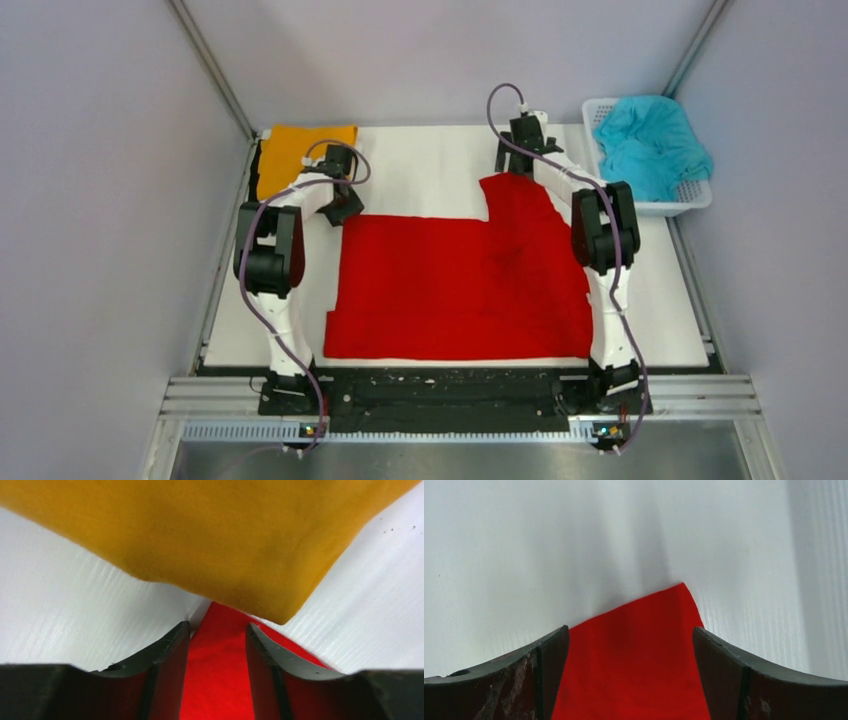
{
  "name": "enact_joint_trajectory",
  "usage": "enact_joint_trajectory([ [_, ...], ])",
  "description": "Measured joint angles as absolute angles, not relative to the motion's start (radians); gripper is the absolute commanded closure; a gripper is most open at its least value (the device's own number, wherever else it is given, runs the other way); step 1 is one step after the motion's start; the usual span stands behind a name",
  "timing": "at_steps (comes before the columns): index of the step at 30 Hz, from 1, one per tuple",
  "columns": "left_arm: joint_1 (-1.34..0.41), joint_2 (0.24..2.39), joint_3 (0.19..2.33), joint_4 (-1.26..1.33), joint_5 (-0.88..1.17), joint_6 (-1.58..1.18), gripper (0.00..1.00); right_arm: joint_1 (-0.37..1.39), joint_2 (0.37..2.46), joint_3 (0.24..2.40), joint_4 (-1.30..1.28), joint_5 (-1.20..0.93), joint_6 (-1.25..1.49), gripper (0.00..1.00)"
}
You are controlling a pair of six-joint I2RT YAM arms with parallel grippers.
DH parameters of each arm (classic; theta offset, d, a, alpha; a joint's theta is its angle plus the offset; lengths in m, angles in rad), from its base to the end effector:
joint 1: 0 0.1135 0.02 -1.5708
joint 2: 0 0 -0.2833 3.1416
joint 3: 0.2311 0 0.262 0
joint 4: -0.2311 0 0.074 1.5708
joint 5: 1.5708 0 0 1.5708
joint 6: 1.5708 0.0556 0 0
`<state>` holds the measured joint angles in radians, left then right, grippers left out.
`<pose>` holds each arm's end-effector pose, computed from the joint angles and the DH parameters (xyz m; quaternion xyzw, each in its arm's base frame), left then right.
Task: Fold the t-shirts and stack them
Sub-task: Grab the side of the flattened tshirt furthest away from the robot with both arms
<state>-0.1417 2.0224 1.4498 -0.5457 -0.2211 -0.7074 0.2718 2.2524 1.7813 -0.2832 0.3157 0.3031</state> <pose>0.4438 -0.0510 0.1653 -0.2941 0.9232 0.0061 0.2474 0.5300 0.1298 0.1844 0.0766 0.9053 -0.0272 0.4169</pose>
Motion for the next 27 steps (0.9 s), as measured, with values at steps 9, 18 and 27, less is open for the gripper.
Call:
enact_joint_trajectory([
  [9, -0.133, 2.011, 1.42, -0.515, -0.169, -0.705, 1.0, 0.272, 2.37, 1.931, -0.309, 0.329, 0.267, 0.15],
  [18, -0.138, 1.949, 1.332, -0.479, -0.126, -0.704, 1.0, 0.272, 2.429, 1.994, -0.348, 0.305, 0.263, 0.46],
  [27, -0.142, 1.866, 1.275, -0.494, -0.124, -0.703, 1.0, 0.277, 2.389, 1.916, -0.315, 0.295, 0.245, 1.0],
])
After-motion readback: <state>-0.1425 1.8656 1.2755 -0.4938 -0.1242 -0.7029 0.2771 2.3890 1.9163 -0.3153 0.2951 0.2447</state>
